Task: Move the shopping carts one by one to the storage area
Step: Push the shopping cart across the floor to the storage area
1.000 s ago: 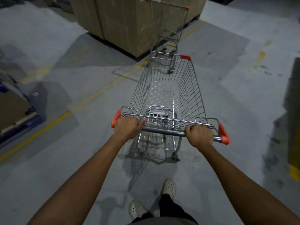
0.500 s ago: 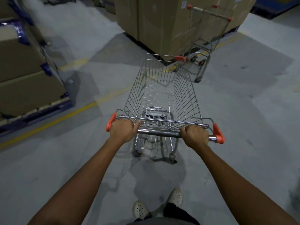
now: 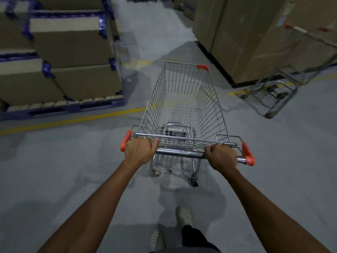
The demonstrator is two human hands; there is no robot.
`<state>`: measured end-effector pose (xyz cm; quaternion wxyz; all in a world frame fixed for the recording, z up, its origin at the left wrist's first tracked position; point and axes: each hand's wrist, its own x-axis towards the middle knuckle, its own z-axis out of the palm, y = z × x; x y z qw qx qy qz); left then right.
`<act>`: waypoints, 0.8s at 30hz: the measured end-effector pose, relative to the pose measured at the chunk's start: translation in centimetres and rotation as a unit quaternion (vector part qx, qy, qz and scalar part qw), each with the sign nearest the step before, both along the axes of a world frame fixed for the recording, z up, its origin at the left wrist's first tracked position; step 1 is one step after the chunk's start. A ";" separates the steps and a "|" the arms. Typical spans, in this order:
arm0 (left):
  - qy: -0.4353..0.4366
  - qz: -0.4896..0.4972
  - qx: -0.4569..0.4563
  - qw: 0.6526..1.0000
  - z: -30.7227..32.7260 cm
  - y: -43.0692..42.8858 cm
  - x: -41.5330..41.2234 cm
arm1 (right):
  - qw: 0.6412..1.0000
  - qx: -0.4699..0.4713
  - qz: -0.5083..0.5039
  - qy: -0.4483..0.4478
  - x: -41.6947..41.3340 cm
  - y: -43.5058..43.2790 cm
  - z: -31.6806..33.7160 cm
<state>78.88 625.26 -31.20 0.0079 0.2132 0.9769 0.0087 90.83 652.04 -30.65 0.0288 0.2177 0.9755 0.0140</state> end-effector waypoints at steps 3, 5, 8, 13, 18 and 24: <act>-0.002 0.043 -0.001 0.999 -0.1 -0.8 -0.5 | 0.999 0.016 0.049 0.006 -2.5 -0.2 0.3; -0.002 0.077 0.000 0.997 -0.2 -1.4 -0.9 | 0.997 0.025 0.075 0.001 -4.2 -0.2 0.3; -0.016 0.118 0.003 0.993 -0.3 -2.2 -1.4 | 0.993 0.012 0.121 0.004 -6.8 -0.3 0.0; -0.019 0.181 -0.001 0.983 0.3 -2.9 -1.6 | 0.985 -0.025 0.171 -0.001 -11.4 -0.3 -0.2; -0.027 0.238 -0.003 0.971 0.8 -3.8 -1.4 | 0.972 -0.028 0.235 0.003 -15.0 -1.4 0.0; -0.022 0.300 -0.008 0.954 0.7 -6.5 -1.0 | 0.956 -0.024 0.292 -0.012 -18.8 -5.1 0.0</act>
